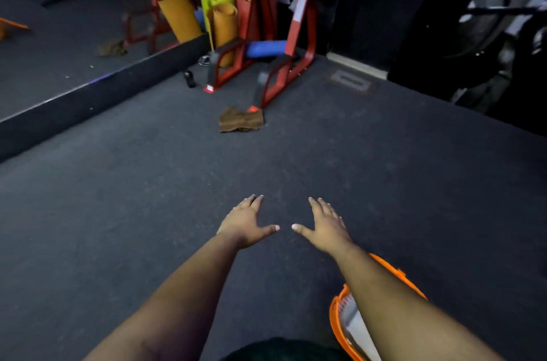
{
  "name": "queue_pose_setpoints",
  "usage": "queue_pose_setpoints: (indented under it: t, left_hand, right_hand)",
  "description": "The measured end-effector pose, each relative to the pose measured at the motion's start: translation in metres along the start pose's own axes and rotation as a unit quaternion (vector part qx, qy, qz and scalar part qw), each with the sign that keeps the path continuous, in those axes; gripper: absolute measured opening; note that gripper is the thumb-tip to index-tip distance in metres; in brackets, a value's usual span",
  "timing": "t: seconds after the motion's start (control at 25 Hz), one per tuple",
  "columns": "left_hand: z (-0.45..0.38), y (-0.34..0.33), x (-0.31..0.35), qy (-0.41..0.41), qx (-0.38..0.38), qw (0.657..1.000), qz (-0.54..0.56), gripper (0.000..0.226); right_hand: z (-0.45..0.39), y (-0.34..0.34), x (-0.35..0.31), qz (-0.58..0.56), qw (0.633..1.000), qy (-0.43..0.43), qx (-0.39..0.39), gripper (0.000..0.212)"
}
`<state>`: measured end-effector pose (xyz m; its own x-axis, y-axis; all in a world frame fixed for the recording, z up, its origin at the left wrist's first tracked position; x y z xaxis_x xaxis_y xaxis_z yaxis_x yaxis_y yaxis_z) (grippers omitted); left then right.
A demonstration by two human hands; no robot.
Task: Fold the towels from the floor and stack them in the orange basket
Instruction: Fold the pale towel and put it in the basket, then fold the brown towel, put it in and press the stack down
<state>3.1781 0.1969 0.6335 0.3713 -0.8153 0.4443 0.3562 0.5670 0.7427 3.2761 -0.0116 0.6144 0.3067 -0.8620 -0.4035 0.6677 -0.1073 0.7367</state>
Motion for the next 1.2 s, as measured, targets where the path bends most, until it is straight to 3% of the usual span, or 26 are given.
queue_pose_setpoints:
  t: [0.76, 1.2]
  left_hand:
    - [-0.254, 0.239, -0.110, 0.070, 0.018, 0.996, 0.049, 0.106]
    - [-0.409, 0.392, -0.244, 0.072, -0.038, 0.995, 0.060, 0.108]
  right_hand:
    - [-0.352, 0.175, -0.166, 0.050, 0.994, 0.084, -0.050, 0.100]
    - [-0.556, 0.231, -0.290, 0.052, 0.996, 0.045, -0.060, 0.097]
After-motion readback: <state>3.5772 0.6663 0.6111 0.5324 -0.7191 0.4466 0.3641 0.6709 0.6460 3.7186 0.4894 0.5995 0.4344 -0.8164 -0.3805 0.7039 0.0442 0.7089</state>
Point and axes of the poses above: each hand's wrist, its own z-axis away from the middle knuckle, its own y-axis out of the back of the hand, x = y × z, the point moved 3 cm from there along -z, towards the middle knuckle, and after that the axes turned 14 degrees about -x, right-handed, at the moved point
